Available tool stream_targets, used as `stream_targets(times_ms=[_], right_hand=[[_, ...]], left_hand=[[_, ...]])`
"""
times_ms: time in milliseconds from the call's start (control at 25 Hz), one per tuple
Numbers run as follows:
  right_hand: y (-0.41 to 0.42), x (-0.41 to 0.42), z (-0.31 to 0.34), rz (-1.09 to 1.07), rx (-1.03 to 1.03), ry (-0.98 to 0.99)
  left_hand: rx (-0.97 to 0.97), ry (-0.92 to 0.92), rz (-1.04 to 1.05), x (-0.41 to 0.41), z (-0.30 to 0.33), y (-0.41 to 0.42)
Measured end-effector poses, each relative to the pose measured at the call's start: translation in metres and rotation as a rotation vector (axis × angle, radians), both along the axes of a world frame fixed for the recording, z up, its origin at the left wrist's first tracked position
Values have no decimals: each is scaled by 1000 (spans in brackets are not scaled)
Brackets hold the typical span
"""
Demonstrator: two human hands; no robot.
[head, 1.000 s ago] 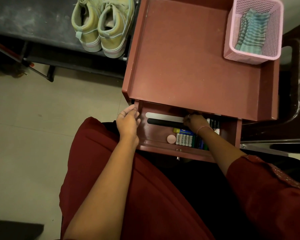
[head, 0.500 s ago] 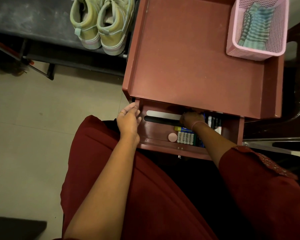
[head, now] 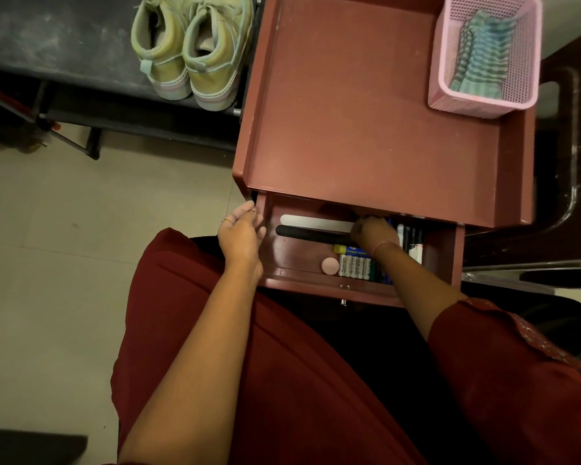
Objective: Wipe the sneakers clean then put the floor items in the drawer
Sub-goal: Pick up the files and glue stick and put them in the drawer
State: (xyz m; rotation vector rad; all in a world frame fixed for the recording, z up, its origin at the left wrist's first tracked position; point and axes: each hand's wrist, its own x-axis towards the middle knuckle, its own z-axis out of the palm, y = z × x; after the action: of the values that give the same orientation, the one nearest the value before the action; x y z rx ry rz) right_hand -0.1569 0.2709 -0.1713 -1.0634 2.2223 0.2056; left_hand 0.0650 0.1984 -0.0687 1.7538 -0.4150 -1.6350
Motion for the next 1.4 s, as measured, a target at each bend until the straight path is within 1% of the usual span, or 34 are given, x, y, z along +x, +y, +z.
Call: stream_targets(times_ms=[80, 200, 320, 440, 520, 560, 680, 760, 880, 960, 1120, 1200, 1280, 1400], right_hand=[[11, -2, 15, -158, -80, -82], [40, -6, 45, -323, -238, -69], [73, -18, 67, -445, -296, -141], [95, -25, 72, -595, -341, -246], [103, -23, 72, -621, -359, -262], [103, -21, 71, -585, -347, -253], [97, -15, 63, -364, -265, -233], [87, -13, 53, -196, -162, -216], [65, -15, 41, 26, 11, -122], [46, -19, 36, 142, 57, -75], [14, -17, 19, 358, 149, -83], [9, -10, 5, 424, 153, -74], [8, -5, -5, 425, 155, -60], [11, 1, -12, 403, 210, -44]], left_hand=[[2, 8, 13, 2, 1, 0], [-5, 29, 26, 2, 6, 2], [-23, 40, 21, 3, 10, 6], [-22, 37, -1, 4, 13, 15], [-18, 44, -20, 4, 16, 24], [-17, 51, -25, 5, 17, 28], [-21, 77, -17, 5, 21, 33], [-17, 100, -2, 5, 22, 31], [-34, 127, 26, 3, 25, 20], [-45, 132, 47, 3, 28, 13], [-14, 123, 84, 3, 25, 5], [3, 114, 72, 1, 21, 3], [13, 105, 61, -1, 20, 2], [17, 94, 51, -5, 22, 4]])
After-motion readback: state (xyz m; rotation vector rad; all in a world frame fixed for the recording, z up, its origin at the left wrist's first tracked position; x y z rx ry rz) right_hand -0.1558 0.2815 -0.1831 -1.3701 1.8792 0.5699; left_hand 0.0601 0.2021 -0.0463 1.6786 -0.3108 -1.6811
